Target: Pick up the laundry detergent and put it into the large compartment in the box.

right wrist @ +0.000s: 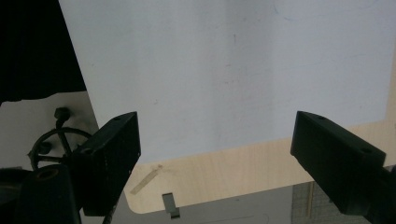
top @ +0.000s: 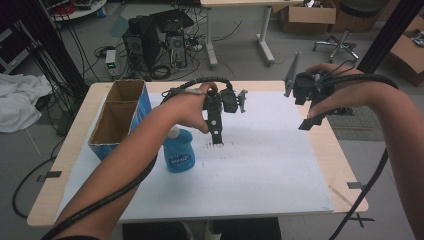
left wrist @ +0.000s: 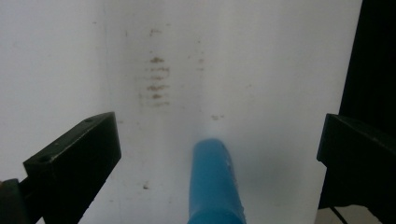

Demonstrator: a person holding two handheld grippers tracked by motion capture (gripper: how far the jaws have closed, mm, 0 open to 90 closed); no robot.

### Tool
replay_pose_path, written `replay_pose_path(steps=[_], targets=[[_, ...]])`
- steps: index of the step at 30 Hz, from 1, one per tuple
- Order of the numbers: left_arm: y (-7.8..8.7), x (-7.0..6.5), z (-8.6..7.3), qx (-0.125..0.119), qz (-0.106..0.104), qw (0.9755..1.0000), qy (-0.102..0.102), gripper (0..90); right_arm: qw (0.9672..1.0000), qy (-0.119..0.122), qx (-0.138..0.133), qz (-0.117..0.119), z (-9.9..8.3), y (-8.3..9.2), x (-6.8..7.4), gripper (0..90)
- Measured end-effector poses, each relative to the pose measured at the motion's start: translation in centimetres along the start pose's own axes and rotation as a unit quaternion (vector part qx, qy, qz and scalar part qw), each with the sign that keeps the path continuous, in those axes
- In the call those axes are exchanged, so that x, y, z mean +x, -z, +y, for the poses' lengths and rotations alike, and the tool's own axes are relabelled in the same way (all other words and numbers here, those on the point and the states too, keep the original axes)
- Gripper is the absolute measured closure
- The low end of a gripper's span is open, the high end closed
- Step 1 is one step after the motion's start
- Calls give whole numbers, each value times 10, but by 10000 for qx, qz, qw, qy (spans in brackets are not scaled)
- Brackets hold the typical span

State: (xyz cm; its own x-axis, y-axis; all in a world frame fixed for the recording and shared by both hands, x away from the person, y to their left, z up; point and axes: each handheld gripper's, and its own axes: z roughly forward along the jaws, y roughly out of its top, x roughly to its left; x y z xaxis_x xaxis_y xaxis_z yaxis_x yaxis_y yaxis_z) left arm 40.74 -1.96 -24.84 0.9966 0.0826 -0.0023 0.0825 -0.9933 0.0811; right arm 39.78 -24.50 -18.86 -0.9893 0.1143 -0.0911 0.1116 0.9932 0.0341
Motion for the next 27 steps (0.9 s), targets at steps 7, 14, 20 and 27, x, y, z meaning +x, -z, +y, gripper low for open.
replay_pose_path(steps=[7,14,20,27], targets=[[15,-4,-14,-18,117,9999,86,1,10000,-7,-29,-1,-1,0,-3,160],[34,-5,-37,79,233,9993,287,1,10000,58,-58,33,3,-3,-7,160],[44,-8,-54,3,209,9990,392,1,10000,87,-30,34,5,-4,-7,160],[47,-13,-67,23,250,9984,503,1,9999,102,-59,7,8,-4,-5,160]])
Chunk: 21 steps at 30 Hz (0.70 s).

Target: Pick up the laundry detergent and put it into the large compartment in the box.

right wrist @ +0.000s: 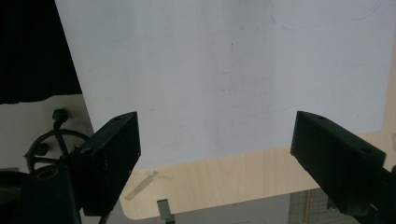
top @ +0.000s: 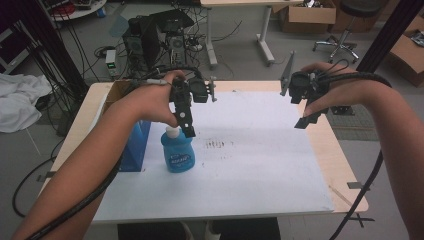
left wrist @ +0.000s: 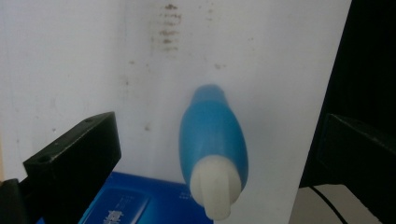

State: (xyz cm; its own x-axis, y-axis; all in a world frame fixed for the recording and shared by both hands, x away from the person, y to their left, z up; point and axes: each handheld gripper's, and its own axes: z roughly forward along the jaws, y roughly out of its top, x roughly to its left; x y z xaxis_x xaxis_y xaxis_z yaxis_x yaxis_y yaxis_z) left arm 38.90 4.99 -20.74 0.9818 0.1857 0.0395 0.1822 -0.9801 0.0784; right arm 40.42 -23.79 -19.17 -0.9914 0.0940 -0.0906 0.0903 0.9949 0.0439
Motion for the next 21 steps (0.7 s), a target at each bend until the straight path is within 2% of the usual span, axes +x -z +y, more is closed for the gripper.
replay_pose_path(steps=[10,21], targets=[[-4,0,-21,-17,-37,9998,202,1,10000,22,-19,-6,2,1,2,160],[-27,6,-39,-106,-233,9986,467,1,10000,53,-16,13,4,-3,3,160]])
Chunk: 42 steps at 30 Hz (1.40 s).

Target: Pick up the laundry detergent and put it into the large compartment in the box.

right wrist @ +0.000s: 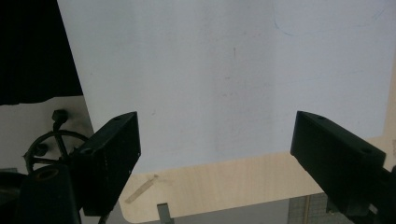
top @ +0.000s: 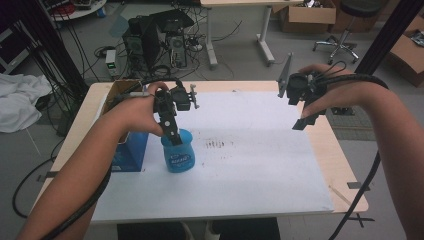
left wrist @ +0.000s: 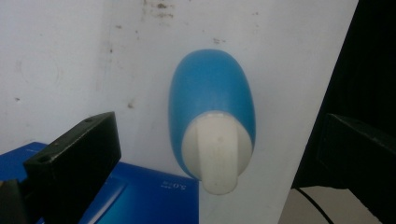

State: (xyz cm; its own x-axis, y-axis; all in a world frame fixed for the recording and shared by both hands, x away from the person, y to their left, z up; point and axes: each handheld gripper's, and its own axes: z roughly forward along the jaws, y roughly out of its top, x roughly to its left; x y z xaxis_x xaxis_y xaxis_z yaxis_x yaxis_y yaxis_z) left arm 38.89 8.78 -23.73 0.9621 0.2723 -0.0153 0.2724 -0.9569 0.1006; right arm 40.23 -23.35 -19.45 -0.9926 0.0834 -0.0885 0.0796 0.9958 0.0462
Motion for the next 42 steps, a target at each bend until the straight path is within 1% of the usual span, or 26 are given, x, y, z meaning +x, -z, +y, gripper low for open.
replay_pose_path(steps=[4,8,9,13,14,15,16,18,19,20,21,22,24,25,26,27,28,30,31,33,35,36,37,38,40,42], targets=[[-5,0,-2,-30,-47,10000,59,1,10000,5,-4,3,0,-1,-1,160],[-8,0,-3,-40,-72,9999,64,1,10000,33,-10,25,1,-2,0,160],[-11,0,-4,-77,-119,9999,58,1,10000,44,-17,37,2,-3,0,160],[-16,2,-6,-166,-145,9997,110,1,10000,51,-19,40,3,-3,-1,160],[-17,2,-8,-227,-154,9995,161,1,10000,52,-20,39,3,-3,-1,160],[-18,3,-9,-223,-156,9995,138,1,10000,53,-20,38,3,-3,-1,160],[-20,3,-10,-269,-172,9994,165,1,10000,63,-22,40,4,-3,-1,160],[-23,4,-11,-279,-153,9993,173,1,10000,55,-11,41,4,-4,-1,160],[-24,4,-12,-282,-191,9992,201,1,10000,52,-19,49,4,-4,-1,160],[-25,4,-12,-264,-188,9993,185,1,10000,54,-21,49,5,-5,-1,160],[-27,4,-13,-299,-201,9991,201,1,10000,47,-24,48,5,-5,-1,160],[-28,5,-13,-275,-194,9993,169,1,10000,51,-26,53,5,-5,-2,160],[-31,4,-13,-291,-212,9991,236,1,10000,57,-17,58,6,-6,-2,160],[-31,4,-13,-289,-211,9991,217,1,10000,56,-18,60,6,-6,-2,160],[-33,4,-13,-301,-224,9990,242,1,10000,59,-6,63,6,-7,-2,160],[-33,5,-14,-295,-178,9992,211,1,10000,71,0,63,7,-7,-2,160],[-33,5,-14,-295,-178,9992,211,1,10000,71,0,63,7,-7,-2,160],[-36,6,-14,-290,-207,9990,265,1,9999,92,-1,68,8,-7,-1,160],[-37,7,-14,-262,-170,9993,228,1,9999,86,0,68,8,-8,-1,159],[-41,7,-15,-255,-205,9990,296,1,9999,91,-23,69,9,-8,-1,160],[-43,9,-15,-196,-174,9993,274,1,9999,92,-30,65,8,-9,-1,160],[-45,8,-15,-185,-220,9991,307,1,9999,93,-27,67,8,-9,-1,160],[-46,8,-15,-187,-214,9991,314,1,9999,91,-33,67,8,-9,-1,160],[-46,9,-14,-156,-179,9994,253,1,9999,87,-31,70,8,-10,-1,160],[-47,7,-13,-140,-196,9993,290,1,9999,80,-21,76,8,-11,-2,160],[-48,7,-12,-123,-158,9995,254,1,9999,82,-22,83,8,-11,-2,160]])
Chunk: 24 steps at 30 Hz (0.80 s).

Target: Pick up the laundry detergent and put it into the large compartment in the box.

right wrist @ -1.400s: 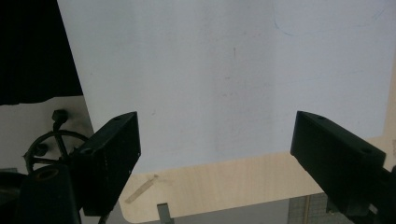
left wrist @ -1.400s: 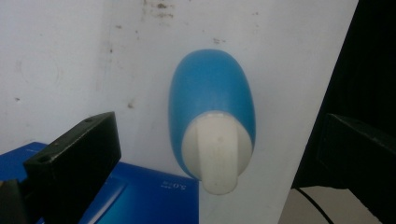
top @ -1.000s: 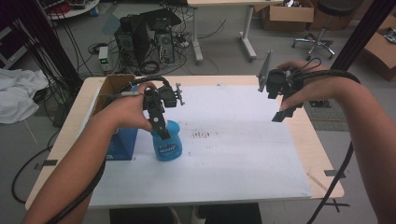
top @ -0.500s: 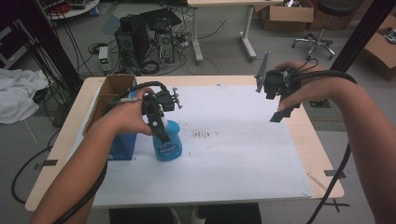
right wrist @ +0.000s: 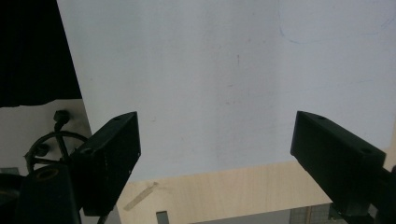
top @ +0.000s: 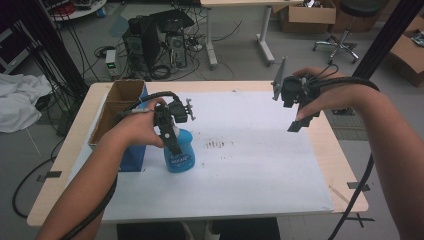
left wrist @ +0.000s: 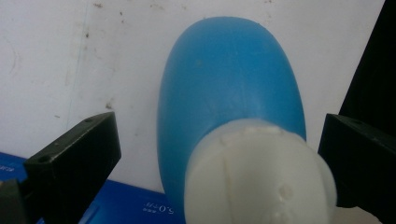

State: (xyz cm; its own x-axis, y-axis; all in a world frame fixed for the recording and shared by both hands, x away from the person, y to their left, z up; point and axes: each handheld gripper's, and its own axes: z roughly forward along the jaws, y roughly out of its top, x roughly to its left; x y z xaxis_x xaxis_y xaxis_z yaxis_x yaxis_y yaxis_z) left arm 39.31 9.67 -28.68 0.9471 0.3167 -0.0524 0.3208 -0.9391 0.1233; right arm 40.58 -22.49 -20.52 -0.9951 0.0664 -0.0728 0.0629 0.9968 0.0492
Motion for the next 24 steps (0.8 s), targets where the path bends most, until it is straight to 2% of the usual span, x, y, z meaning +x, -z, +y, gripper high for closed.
replay_pose_path(steps=[12,24], targets=[[-7,0,4,142,11,9999,-40,6,10000,4,29,9,3,-3,-2,160],[-7,-1,9,255,189,9994,-169,65,10000,11,24,38,5,-6,-3,160]])
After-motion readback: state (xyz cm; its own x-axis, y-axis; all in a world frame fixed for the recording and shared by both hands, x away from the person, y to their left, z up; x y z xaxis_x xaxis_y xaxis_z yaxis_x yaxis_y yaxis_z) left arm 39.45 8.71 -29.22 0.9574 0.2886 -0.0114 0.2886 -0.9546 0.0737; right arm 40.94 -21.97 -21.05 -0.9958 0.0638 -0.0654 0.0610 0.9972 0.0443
